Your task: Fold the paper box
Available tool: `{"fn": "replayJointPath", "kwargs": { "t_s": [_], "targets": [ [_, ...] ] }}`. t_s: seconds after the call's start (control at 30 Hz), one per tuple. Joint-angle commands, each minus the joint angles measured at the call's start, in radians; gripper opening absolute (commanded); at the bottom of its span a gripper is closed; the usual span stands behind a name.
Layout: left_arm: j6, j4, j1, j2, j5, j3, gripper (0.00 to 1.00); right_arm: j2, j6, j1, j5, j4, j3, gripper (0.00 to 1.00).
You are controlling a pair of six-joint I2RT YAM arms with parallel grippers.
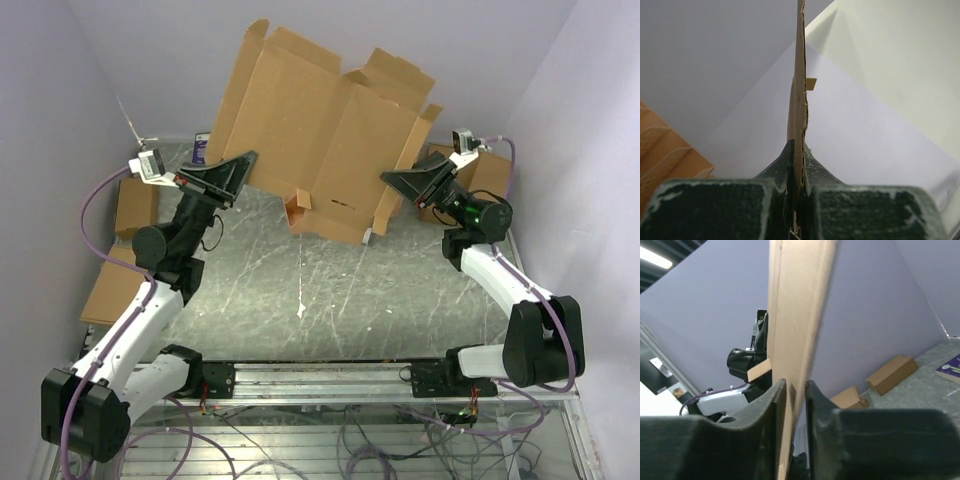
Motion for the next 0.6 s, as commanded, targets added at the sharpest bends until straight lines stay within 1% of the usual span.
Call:
{"fn": "replayJointPath", "kwargs": {
  "t_s": [0.0,0.07,0.2,0.3,0.57],
  "targets": [
    [-0.110,0.204,-0.010,0.023,-0.059,0.009,0.07,0.011,0.071,-0.001,0.057,0.116,-0.014,0.15],
    [-0.156,0.261,-0.015,0.046,-0.072,0.006,0.07,0.015,0.083,-0.002,0.062,0.140,-0.015,0.08],
    [-0.233,0.354,-0.041,0.102,-0.083,0.026,0.07,0.033,0.108,-0.003,0.073,0.193,-0.006,0.04],
    [-0.254,0.383,-0.084,0.146,-0.074,0.061,0.07,0.055,0.125,-0.003,0.069,0.216,0.013,0.02],
    [-0.272,0.395,-0.169,0.226,-0.078,0.110,0.07,0.075,0.143,-0.003,0.062,0.242,0.031,0.00]
  ]
}}
